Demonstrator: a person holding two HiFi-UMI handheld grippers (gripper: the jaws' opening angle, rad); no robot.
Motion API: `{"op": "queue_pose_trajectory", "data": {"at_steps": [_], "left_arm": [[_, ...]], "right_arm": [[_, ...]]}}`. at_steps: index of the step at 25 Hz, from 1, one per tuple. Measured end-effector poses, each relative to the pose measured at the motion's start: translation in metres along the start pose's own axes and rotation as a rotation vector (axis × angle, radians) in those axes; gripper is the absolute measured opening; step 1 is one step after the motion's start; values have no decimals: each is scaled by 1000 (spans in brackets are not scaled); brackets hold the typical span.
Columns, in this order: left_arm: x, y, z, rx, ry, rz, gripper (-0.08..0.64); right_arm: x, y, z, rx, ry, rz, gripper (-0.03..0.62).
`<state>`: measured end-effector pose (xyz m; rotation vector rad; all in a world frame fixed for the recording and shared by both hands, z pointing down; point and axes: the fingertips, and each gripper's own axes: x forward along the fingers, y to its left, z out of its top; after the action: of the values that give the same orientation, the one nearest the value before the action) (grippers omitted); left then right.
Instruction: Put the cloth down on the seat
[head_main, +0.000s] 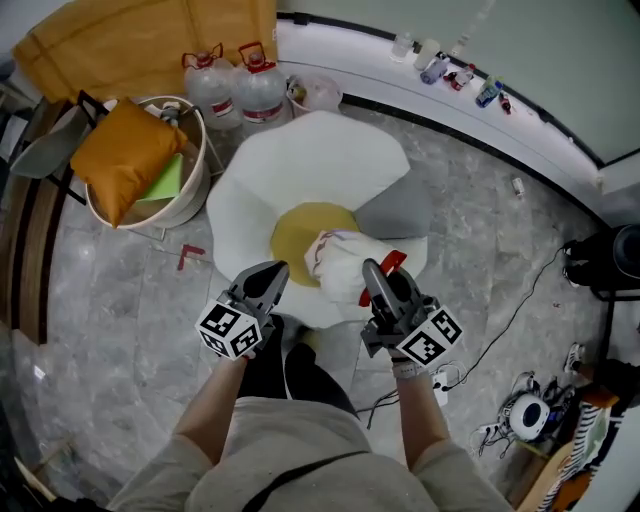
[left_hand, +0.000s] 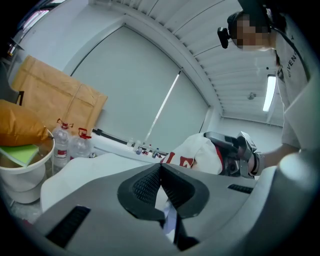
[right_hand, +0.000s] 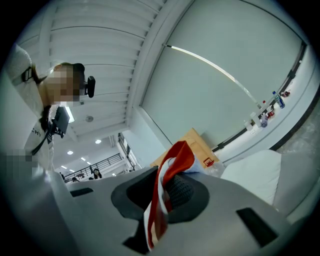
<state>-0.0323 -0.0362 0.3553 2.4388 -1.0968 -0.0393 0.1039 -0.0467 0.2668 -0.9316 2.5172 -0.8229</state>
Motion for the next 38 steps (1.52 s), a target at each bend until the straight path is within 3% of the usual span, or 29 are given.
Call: {"op": "queue_pose_trajectory", "data": {"at_steps": [10, 26, 38], "left_arm": [[35, 65, 9, -25, 52, -31, 14], [80, 163, -13, -69, 82, 12, 14], [117, 218, -71, -133, 114, 16, 14]], "right_arm": [[62, -33, 11, 8, -28, -38, 54], [117, -139, -58, 94, 27, -169, 54], [140, -219, -130, 160, 101, -215, 54]]}}
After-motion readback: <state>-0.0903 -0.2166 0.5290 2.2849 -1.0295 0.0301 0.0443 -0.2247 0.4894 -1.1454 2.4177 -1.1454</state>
